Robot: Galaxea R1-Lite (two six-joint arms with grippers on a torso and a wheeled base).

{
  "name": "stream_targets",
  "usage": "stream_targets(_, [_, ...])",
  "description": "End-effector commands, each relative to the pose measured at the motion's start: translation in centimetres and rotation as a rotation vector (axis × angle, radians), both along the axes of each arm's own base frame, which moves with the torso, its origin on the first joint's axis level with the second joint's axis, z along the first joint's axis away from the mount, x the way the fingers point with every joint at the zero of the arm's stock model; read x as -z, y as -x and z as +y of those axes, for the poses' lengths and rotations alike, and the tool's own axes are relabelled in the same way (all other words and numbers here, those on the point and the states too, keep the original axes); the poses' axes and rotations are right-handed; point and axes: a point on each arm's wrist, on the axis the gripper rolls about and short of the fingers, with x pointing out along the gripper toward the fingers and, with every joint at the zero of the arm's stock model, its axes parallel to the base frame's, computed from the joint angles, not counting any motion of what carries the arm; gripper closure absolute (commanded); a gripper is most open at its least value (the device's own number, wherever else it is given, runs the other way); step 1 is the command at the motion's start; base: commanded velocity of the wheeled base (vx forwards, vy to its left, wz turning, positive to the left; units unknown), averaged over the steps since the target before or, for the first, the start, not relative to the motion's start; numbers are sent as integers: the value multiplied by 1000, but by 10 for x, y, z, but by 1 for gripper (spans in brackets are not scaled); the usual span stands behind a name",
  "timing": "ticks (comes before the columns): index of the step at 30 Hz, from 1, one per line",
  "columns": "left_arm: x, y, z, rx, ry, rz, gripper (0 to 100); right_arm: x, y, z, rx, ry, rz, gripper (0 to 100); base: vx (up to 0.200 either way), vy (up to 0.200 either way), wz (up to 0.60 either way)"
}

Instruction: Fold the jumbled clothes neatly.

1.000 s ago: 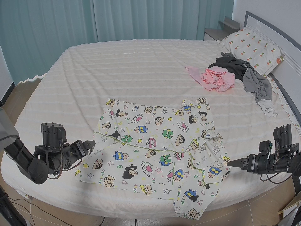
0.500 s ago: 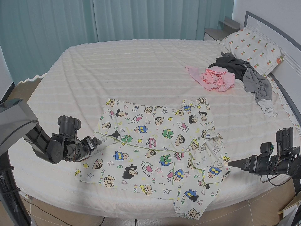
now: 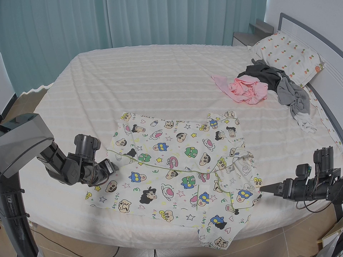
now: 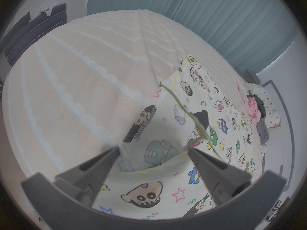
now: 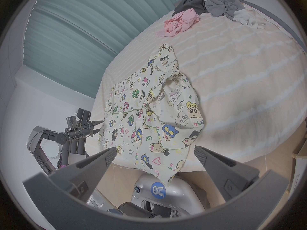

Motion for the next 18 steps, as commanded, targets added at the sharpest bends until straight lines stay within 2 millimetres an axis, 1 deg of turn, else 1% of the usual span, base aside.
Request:
stream_targets(1, [4, 5, -6, 18, -13, 39, 100, 3, -1, 0, 0, 0, 15, 0, 0, 0, 0])
stream_targets(7, [1, 8, -7, 28, -29, 40, 100, 4, -1, 0, 0, 0, 18, 0, 0, 0, 0])
stream_targets(8, [-7, 9, -8, 27, -28, 18, 100, 4, -1, 0, 0, 0, 18, 0, 0, 0, 0])
stream_targets(10, [-13, 11, -11, 33, -28, 4, 100, 4, -1, 0, -1, 1, 20, 0, 0, 0, 0])
stream_targets(11, [-19, 17, -15, 49, -27, -2, 100, 5, -2, 0, -1, 2, 23, 0, 0, 0, 0])
stream_targets(14, [-26, 28, -23, 77, -25, -7, 100, 6, -2, 0, -1, 2, 26, 0, 0, 0, 0])
stream_targets(16, [-26, 28, -23, 77, -25, -7, 100, 6, -2, 0, -1, 2, 26, 0, 0, 0, 0])
stream_targets(17, [-26, 39, -32, 113, -28, 4, 100, 5, -2, 0, -1, 2, 25, 0, 0, 0, 0])
stream_targets(18, [-23, 45, -36, 127, -37, 21, 100, 5, -2, 0, -1, 2, 25, 0, 0, 0, 0])
